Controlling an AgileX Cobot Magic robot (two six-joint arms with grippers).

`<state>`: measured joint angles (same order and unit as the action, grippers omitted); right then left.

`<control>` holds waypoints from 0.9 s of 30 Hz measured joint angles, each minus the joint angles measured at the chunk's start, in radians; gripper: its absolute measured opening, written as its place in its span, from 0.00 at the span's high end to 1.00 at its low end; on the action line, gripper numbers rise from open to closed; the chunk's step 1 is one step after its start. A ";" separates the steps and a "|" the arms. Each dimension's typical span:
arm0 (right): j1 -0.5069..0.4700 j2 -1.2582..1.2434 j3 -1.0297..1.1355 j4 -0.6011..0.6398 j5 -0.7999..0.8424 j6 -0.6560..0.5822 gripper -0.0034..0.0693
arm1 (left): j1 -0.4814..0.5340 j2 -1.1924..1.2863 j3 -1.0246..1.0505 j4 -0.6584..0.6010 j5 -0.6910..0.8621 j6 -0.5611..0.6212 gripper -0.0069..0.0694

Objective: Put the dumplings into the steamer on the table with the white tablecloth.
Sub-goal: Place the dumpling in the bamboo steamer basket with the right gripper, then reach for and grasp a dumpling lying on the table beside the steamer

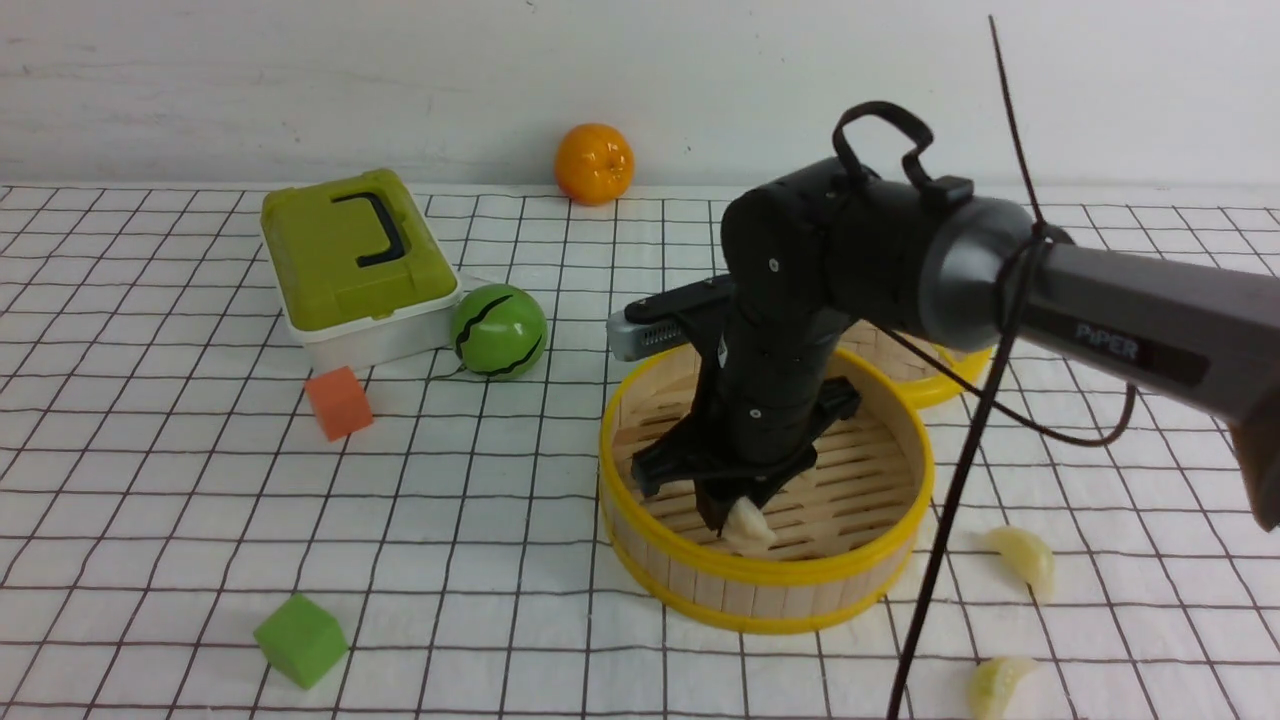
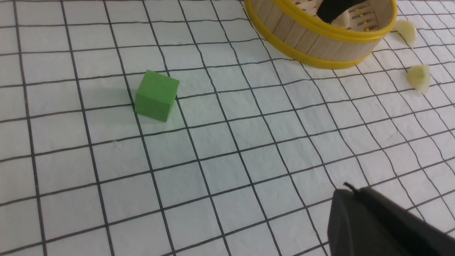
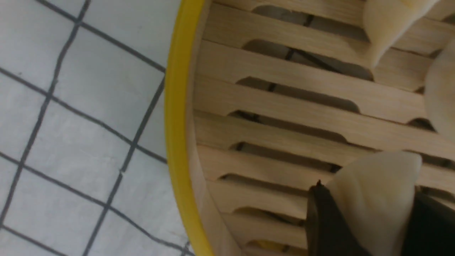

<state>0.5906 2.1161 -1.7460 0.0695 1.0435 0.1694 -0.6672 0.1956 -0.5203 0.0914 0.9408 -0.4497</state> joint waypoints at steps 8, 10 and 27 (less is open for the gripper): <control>-0.001 0.020 -0.001 0.017 -0.080 0.035 0.50 | 0.000 0.000 0.000 -0.002 0.000 0.000 0.91; -0.001 0.020 -0.001 0.015 -0.080 0.036 0.42 | 0.000 0.000 0.000 -0.002 0.000 0.000 0.91; -0.051 -0.390 0.052 0.011 0.182 -0.169 0.26 | 0.000 0.000 0.000 -0.002 0.000 0.000 0.89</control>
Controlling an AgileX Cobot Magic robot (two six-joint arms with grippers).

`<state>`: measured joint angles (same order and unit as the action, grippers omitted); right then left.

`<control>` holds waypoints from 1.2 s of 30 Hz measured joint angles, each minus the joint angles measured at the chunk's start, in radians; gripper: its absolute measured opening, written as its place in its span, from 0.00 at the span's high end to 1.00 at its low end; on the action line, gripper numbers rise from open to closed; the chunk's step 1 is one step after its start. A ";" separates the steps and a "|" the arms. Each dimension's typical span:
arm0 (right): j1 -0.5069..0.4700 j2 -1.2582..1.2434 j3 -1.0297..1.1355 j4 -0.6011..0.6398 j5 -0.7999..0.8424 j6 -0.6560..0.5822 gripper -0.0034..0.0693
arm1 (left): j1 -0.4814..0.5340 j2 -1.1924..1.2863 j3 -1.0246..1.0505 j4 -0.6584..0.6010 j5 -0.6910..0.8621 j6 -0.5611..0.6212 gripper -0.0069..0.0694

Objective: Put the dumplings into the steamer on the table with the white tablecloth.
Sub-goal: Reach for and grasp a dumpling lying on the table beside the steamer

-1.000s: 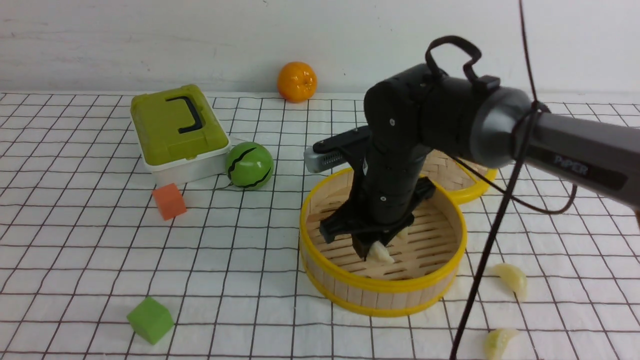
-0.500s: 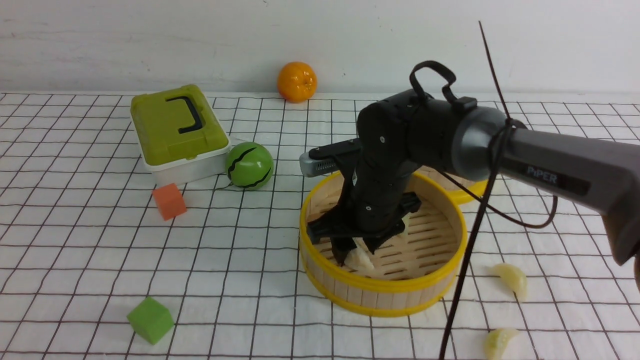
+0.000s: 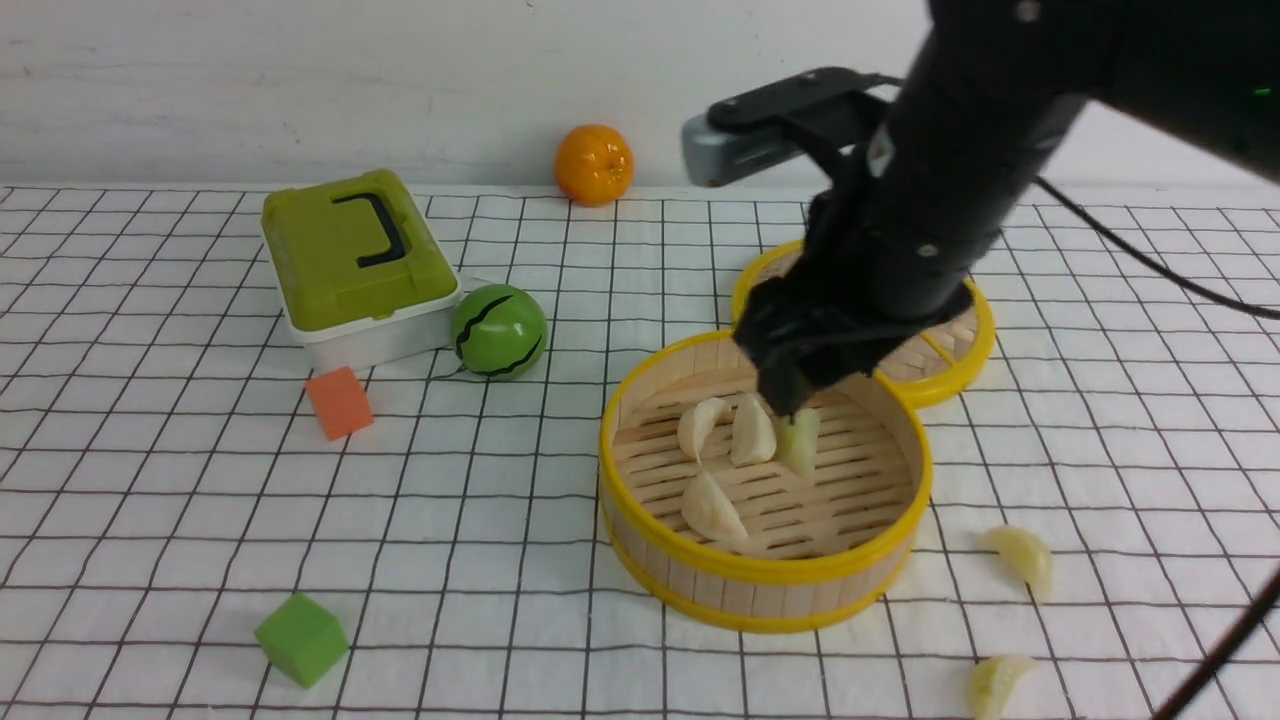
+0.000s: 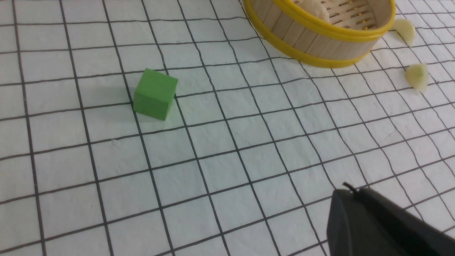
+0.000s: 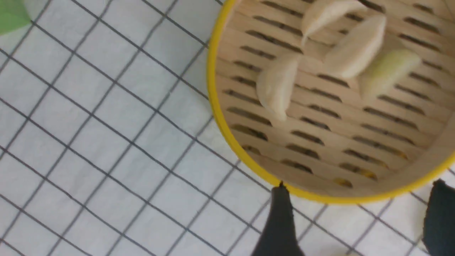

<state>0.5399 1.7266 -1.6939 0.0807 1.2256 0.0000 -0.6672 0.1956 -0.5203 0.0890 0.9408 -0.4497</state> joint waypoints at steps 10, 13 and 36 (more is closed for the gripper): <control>-0.185 -0.211 0.578 0.075 -0.147 0.071 0.26 | 0.000 0.000 0.000 -0.015 0.000 0.000 0.88; -0.193 -0.222 0.683 0.075 -0.264 0.138 0.26 | 0.000 0.000 0.000 -0.015 0.000 0.000 0.88; -0.194 -0.050 0.845 -0.002 -0.640 0.410 0.54 | 0.000 0.000 0.000 0.007 0.023 0.000 0.88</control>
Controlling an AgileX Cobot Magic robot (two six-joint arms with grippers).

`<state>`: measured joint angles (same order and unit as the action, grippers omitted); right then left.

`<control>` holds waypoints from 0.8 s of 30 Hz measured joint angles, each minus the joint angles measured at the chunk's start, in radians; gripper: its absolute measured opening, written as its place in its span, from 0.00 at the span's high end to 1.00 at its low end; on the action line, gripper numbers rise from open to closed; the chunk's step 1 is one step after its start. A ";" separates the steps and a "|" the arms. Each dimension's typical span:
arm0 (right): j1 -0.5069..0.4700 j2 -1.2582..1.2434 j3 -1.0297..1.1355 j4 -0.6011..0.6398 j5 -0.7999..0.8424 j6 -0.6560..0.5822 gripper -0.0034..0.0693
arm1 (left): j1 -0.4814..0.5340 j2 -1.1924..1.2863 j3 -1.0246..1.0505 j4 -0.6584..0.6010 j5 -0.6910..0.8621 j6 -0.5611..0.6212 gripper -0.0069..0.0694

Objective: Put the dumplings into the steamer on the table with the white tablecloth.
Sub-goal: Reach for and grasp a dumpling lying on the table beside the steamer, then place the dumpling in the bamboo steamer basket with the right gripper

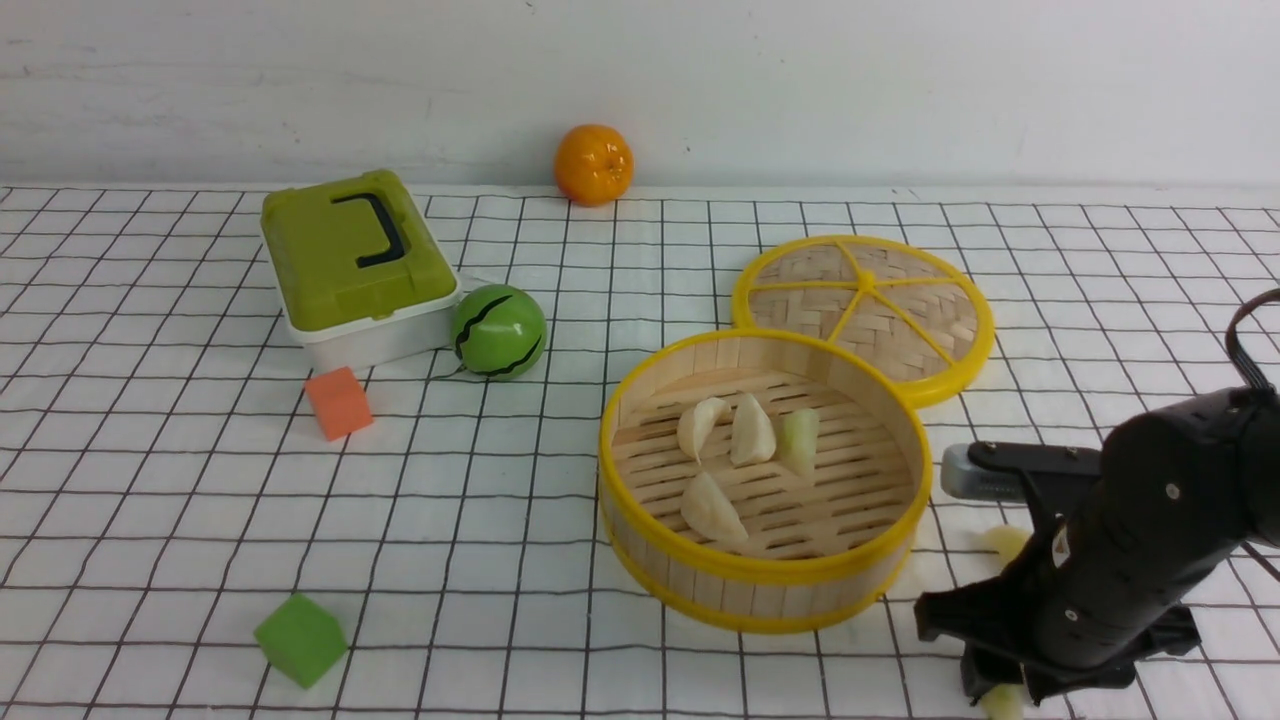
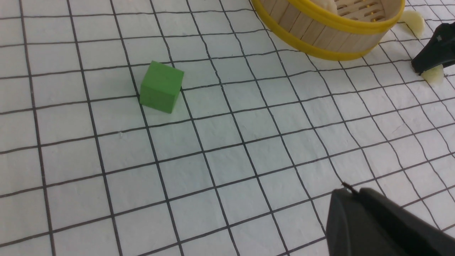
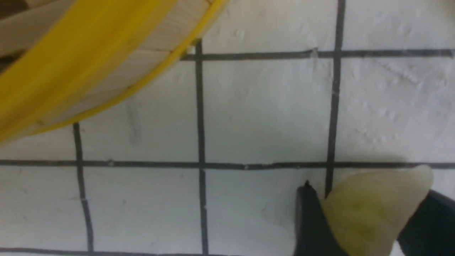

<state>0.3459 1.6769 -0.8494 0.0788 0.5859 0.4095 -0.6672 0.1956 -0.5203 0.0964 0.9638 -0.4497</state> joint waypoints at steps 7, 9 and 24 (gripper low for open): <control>0.004 -0.040 -0.022 0.008 0.080 -0.076 0.67 | 0.000 0.000 0.000 0.000 0.000 0.000 0.88; 0.023 -0.102 -0.088 0.020 0.162 -0.146 0.67 | 0.000 0.000 0.000 0.000 0.000 0.000 0.88; 0.132 0.089 -0.480 0.089 0.185 -0.246 0.67 | 0.000 0.000 0.000 0.015 -0.007 0.000 0.88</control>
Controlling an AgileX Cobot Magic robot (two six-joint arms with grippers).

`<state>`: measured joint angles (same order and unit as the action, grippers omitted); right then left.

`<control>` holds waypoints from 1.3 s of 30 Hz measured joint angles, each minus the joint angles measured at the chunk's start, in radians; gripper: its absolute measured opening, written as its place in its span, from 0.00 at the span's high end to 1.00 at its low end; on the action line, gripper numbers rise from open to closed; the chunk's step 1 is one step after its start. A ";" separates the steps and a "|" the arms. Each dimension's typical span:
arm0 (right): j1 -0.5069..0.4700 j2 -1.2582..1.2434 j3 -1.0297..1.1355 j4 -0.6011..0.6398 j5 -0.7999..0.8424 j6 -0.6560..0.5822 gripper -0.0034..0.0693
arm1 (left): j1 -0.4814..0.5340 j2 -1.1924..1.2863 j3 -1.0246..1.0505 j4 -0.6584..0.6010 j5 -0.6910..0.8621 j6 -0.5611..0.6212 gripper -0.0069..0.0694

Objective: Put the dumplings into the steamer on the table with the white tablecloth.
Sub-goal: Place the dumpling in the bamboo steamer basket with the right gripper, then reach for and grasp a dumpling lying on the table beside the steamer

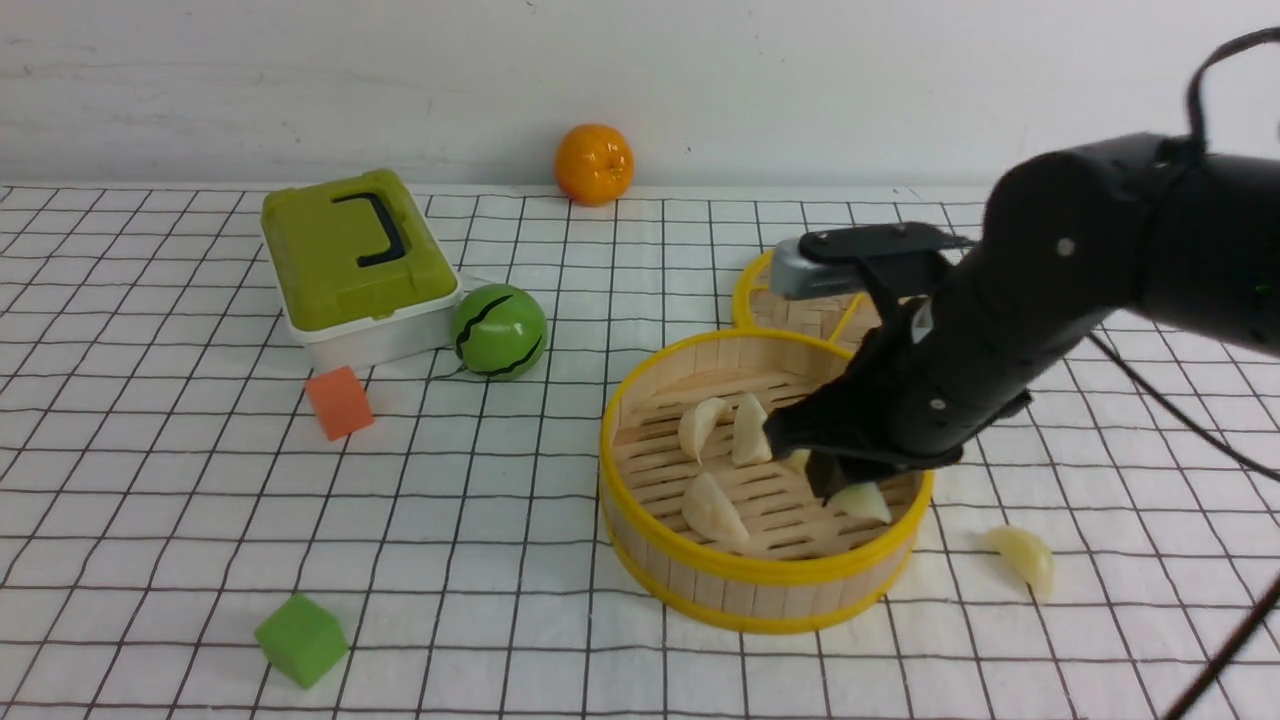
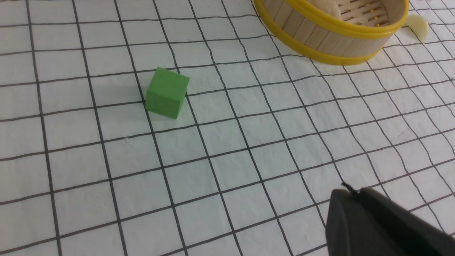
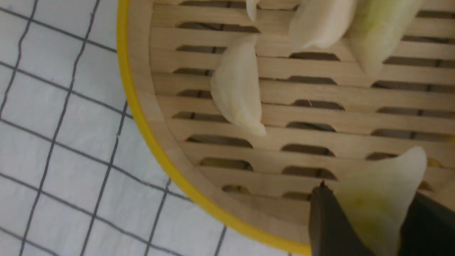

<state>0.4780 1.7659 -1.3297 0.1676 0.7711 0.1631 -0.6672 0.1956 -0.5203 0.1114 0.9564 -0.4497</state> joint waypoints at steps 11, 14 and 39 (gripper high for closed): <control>0.000 0.161 -0.008 0.021 -0.176 -0.004 0.67 | 0.000 0.000 0.000 0.000 0.000 0.000 0.87; 0.000 0.172 -0.008 0.021 -0.190 -0.004 0.66 | 0.000 0.000 0.000 0.001 0.000 0.000 0.87; -0.161 -0.123 -0.025 -0.194 0.272 -0.141 0.31 | 0.000 0.000 0.000 0.020 0.000 0.000 0.86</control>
<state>0.3166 1.6425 -1.3550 -0.0260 1.0426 0.0222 -0.6672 0.1956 -0.5203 0.1314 0.9564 -0.4497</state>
